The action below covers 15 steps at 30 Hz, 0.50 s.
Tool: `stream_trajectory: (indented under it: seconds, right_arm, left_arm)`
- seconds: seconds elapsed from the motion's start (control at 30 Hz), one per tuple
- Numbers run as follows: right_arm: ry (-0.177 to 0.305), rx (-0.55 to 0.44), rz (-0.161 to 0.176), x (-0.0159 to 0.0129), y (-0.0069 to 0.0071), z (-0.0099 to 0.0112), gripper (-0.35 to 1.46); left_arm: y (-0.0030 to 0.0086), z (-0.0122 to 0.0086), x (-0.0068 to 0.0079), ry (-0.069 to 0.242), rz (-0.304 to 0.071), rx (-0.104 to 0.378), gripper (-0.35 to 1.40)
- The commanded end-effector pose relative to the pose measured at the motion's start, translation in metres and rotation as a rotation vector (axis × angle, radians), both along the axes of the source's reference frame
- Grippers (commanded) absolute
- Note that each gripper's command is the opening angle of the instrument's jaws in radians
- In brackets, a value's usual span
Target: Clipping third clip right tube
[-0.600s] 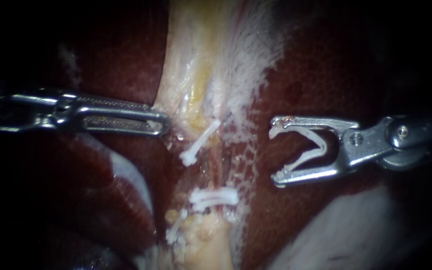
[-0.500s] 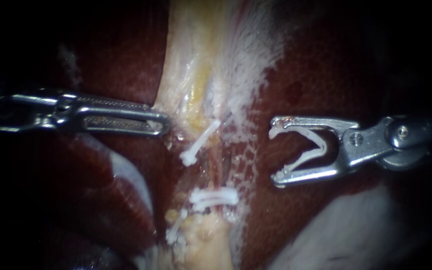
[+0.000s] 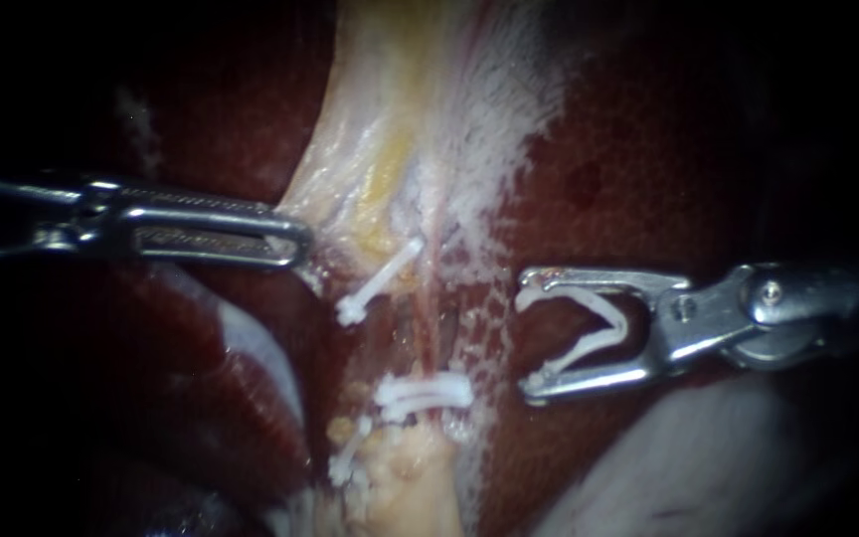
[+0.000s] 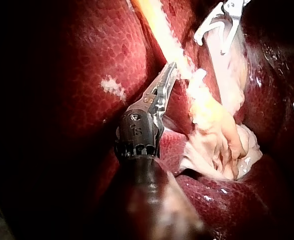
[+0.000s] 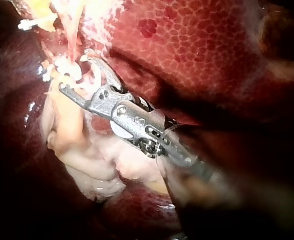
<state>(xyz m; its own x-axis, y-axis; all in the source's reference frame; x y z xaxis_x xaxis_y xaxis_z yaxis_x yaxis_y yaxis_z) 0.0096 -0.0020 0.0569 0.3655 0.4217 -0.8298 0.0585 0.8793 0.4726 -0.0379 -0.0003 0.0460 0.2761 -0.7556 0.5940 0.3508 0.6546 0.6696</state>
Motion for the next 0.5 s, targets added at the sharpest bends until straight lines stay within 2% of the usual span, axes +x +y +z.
stream_trajectory:
  seconds: [0.03,0.23,0.5]
  right_arm:
    - [0.0,0.004,-0.003,0.0003,-0.0002,0.0002,0.6]
    - [0.001,0.022,-0.009,0.0019,-0.0005,0.0012,0.6]
    - [0.002,0.037,-0.016,0.0038,-0.0007,0.0028,0.6]
  left_arm:
    - [0.0,-0.0005,0.0003,-0.002,-0.003,-0.008,-0.35]
    - [-0.0002,-0.0031,0.0012,-0.012,-0.011,-0.016,-0.35]
    - [-0.0013,-0.0057,0.0007,-0.019,-0.013,-0.027,-0.35]
